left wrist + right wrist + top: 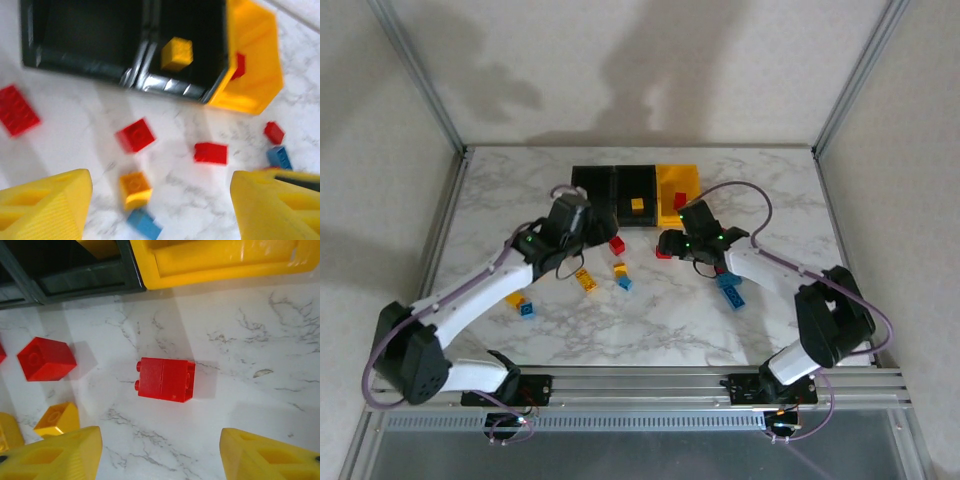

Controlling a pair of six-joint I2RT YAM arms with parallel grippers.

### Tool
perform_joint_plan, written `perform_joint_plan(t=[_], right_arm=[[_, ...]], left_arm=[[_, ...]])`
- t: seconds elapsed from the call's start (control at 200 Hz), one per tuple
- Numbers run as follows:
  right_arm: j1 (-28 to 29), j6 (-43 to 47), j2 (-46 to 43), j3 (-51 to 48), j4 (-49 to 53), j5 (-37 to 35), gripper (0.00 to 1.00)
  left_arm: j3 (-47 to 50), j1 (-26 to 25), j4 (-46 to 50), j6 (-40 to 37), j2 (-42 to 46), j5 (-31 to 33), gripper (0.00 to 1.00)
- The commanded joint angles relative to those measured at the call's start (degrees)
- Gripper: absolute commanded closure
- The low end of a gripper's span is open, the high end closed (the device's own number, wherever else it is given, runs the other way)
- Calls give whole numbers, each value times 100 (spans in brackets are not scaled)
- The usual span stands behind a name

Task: Sort the legos into containers by color
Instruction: Pick up the lego from the center of the table.

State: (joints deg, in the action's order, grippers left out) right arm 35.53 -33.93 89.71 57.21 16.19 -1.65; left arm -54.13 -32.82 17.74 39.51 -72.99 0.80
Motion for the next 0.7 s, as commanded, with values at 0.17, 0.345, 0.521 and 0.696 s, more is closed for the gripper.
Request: perform_joint_plan(t=[0.17, 0.345, 0.521, 0.696], right_arm=[[191, -120, 1095, 770, 306, -296, 36], [235, -136, 1508, 1057, 424, -491, 36], [244, -125, 1770, 1257, 471, -546, 38], [260, -88, 1929, 1331, 461, -469, 47]], left_arm=[[1443, 8, -89, 639, 1631, 166, 24], [1637, 1, -86, 747, 1808, 88, 24], [1685, 3, -110, 768, 1728, 51, 24], [1661, 3, -156, 788, 1718, 52, 25]])
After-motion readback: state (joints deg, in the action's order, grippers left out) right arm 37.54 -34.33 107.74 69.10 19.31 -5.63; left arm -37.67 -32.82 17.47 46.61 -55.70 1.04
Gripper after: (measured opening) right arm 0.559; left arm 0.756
